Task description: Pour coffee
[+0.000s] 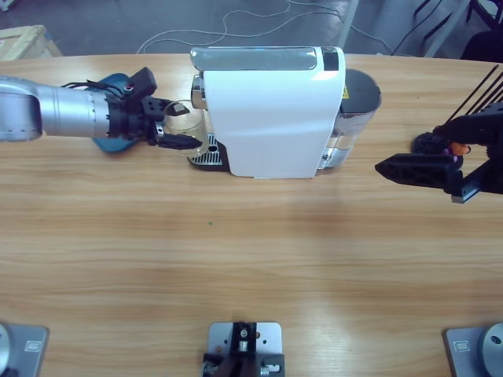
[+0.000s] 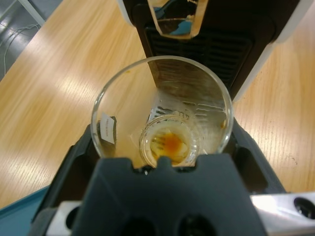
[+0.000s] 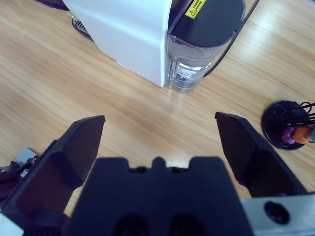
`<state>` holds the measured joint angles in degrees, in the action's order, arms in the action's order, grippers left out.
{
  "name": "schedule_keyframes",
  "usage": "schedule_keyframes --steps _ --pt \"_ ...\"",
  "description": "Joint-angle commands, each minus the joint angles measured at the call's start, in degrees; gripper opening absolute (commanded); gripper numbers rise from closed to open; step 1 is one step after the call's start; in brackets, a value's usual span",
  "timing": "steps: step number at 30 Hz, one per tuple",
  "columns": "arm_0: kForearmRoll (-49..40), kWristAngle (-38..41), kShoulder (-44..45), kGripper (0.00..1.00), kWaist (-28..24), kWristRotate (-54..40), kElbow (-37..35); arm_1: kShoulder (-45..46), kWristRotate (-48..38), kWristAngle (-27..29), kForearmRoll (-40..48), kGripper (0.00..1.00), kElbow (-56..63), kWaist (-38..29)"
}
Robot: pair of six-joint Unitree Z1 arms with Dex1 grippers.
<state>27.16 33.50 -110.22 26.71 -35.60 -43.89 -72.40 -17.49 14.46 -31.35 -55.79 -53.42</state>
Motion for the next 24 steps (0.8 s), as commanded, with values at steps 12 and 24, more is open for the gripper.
schedule_keyframes --steps 12,24 --pt "-4.04 -1.95 -2.72 0.0 3.0 0.11 -2.61 0.68 0.62 2.15 1.05 1.0 1.86 -0.45" --pt "-2.9 -4.49 -3.16 0.982 3.35 3.05 -2.75 1.03 0.62 2.11 1.12 1.0 2.71 -0.45"
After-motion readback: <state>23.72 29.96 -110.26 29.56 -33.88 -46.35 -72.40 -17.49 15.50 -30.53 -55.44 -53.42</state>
